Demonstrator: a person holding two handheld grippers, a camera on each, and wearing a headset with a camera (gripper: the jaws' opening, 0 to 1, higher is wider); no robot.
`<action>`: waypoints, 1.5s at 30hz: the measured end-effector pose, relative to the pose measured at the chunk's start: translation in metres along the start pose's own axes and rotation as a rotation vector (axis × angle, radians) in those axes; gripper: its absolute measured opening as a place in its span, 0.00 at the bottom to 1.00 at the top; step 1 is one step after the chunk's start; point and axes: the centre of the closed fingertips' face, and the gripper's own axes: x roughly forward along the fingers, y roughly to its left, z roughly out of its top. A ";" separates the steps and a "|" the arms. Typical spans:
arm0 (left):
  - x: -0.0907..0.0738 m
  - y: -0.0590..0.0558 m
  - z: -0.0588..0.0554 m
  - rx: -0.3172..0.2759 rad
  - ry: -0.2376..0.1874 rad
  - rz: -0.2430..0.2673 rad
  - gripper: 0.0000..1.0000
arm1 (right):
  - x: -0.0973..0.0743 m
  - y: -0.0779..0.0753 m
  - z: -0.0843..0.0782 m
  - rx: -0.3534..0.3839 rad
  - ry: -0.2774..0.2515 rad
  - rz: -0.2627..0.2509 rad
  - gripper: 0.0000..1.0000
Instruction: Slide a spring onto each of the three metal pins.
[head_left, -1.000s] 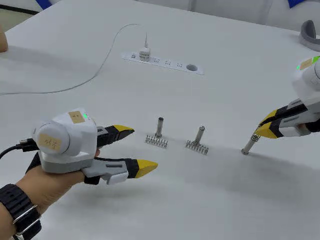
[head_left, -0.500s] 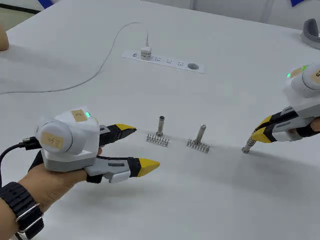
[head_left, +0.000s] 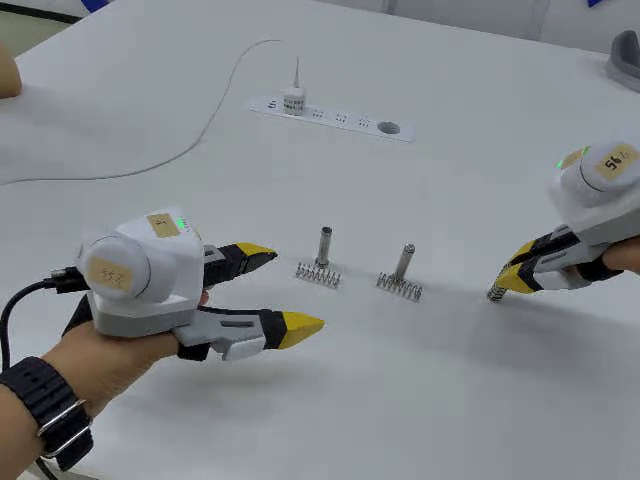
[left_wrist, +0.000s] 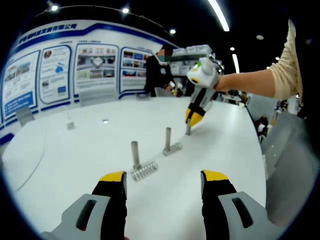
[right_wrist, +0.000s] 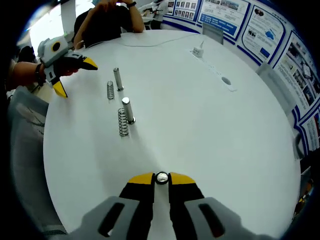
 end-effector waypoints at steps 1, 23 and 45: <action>0.000 0.000 0.000 0.001 0.000 -0.001 0.61 | 0.000 0.000 0.000 0.000 0.000 -0.001 0.12; 0.001 -0.001 0.003 0.002 -0.003 -0.004 0.61 | -0.012 0.001 0.003 -0.034 -0.022 -0.031 0.19; -0.001 -0.003 0.008 0.014 -0.006 0.005 0.61 | 0.001 0.047 0.050 -0.146 -0.081 0.038 0.20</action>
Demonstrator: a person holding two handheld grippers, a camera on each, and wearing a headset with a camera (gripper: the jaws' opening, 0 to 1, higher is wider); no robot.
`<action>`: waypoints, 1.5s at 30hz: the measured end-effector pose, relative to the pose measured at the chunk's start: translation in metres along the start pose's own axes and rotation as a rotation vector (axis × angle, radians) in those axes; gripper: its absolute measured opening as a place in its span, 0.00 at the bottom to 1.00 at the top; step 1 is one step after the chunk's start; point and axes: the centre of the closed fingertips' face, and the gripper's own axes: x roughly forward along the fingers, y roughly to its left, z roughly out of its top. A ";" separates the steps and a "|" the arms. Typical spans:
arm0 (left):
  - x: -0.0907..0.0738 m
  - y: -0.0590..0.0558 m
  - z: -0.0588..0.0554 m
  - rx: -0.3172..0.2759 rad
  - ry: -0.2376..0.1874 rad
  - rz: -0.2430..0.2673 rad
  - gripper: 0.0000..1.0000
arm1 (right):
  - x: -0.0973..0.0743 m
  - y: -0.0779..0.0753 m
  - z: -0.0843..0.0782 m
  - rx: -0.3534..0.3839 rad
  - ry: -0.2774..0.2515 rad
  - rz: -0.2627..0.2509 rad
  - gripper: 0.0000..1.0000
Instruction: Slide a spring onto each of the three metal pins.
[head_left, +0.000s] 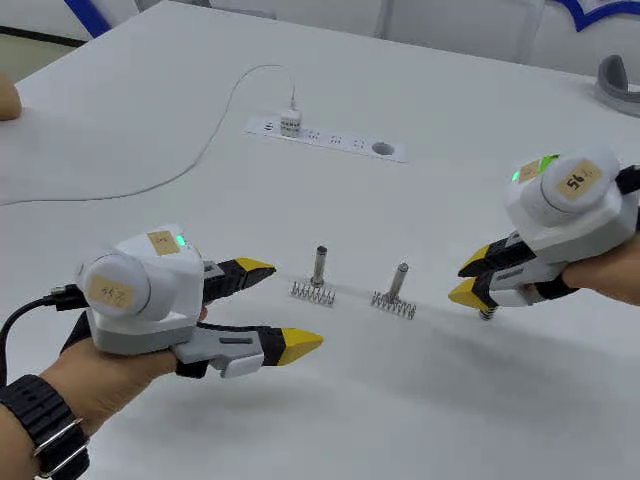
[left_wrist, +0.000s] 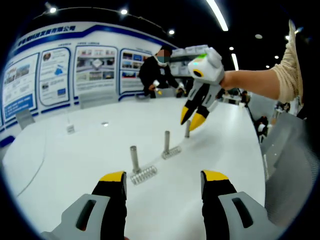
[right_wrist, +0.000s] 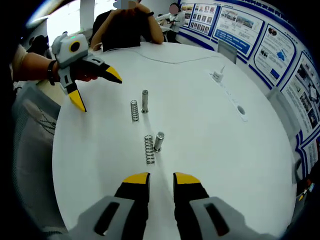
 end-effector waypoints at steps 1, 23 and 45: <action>0.000 0.000 0.000 0.001 0.000 0.000 0.61 | 0.002 0.002 0.001 -0.007 0.002 0.004 0.20; 0.001 -0.003 -0.004 0.003 0.013 -0.012 0.60 | 0.053 0.014 0.002 -0.035 0.050 0.095 0.15; 0.007 -0.012 -0.004 0.009 0.016 -0.043 0.59 | 0.058 0.019 -0.003 -0.006 0.070 0.136 0.12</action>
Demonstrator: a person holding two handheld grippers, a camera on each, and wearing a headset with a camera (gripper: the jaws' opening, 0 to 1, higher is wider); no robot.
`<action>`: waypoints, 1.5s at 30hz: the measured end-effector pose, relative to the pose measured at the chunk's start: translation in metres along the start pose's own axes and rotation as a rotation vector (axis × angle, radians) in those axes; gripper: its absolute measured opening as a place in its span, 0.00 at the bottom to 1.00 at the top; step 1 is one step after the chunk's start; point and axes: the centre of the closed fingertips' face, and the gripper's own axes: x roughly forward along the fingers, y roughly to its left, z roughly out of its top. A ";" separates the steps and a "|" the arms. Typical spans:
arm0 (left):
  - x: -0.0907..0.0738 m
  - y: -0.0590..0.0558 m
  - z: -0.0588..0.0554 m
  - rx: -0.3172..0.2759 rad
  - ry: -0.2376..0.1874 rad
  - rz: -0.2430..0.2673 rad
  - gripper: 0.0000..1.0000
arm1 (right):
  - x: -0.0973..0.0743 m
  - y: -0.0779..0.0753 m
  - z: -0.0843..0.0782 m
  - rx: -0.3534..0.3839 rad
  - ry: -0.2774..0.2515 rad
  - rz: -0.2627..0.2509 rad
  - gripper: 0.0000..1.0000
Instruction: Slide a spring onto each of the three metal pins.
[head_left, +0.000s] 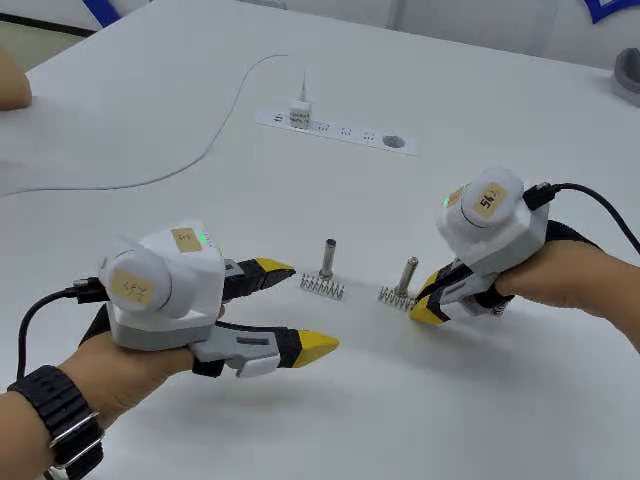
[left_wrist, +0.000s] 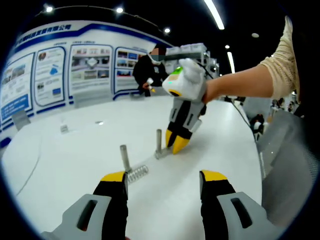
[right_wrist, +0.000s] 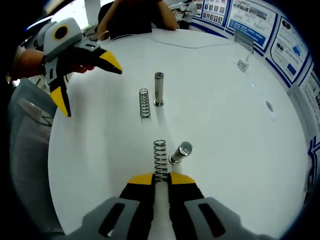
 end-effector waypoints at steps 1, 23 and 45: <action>0.000 0.000 0.000 0.000 0.000 -0.002 0.58 | -0.001 0.001 0.000 -0.002 -0.001 0.001 0.11; 0.020 -0.023 0.006 0.045 0.008 -0.082 0.53 | -0.034 0.052 0.022 -0.186 -0.021 0.063 0.11; 0.025 -0.045 0.010 0.132 -0.009 -0.168 0.21 | -0.040 0.079 0.043 -0.357 -0.032 0.128 0.12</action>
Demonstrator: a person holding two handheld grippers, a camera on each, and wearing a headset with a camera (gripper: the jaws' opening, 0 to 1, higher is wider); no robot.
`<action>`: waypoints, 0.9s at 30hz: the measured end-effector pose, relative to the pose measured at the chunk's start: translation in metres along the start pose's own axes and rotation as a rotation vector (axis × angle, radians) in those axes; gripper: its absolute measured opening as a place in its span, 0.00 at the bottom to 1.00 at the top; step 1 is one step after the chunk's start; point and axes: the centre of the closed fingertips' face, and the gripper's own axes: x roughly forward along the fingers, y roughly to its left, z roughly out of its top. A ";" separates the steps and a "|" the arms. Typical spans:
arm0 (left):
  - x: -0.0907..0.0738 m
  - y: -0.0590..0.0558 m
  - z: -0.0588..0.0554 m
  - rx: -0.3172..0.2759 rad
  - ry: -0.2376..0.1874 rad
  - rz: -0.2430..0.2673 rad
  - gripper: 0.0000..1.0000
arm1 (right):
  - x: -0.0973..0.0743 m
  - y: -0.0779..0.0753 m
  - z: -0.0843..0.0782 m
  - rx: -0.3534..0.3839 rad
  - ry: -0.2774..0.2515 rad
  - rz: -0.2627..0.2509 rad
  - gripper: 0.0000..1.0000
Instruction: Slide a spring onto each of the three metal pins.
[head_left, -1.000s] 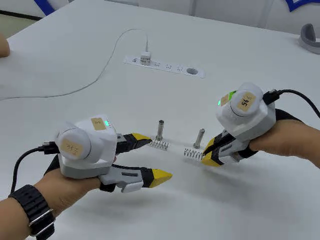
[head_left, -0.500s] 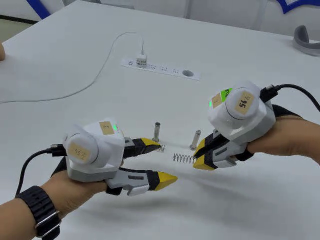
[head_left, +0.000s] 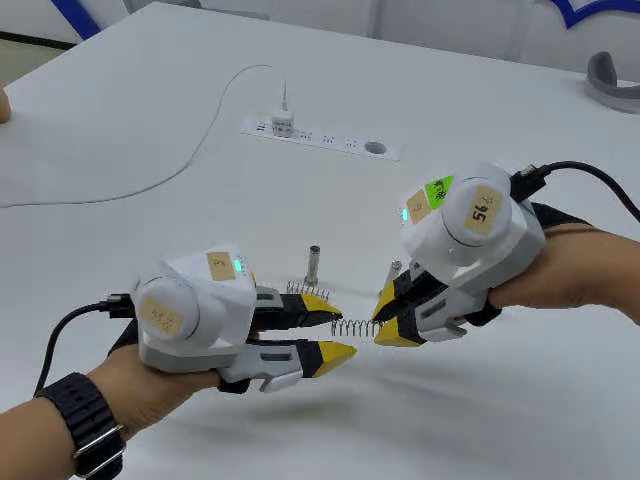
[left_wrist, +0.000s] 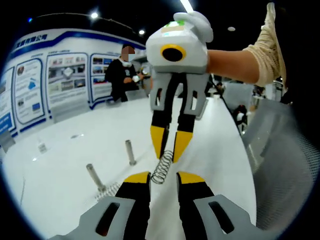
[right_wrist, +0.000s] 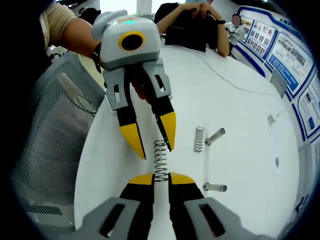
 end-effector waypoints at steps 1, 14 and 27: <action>0.000 0.000 0.000 0.000 0.001 -0.001 0.21 | 0.000 0.000 0.000 -0.003 0.001 0.002 0.12; 0.000 0.000 -0.002 0.052 0.015 0.004 0.12 | -0.006 0.005 0.008 -0.033 0.001 0.009 0.12; 0.003 -0.003 -0.005 0.057 0.025 -0.003 0.12 | -0.017 0.008 0.028 -0.048 -0.031 0.008 0.12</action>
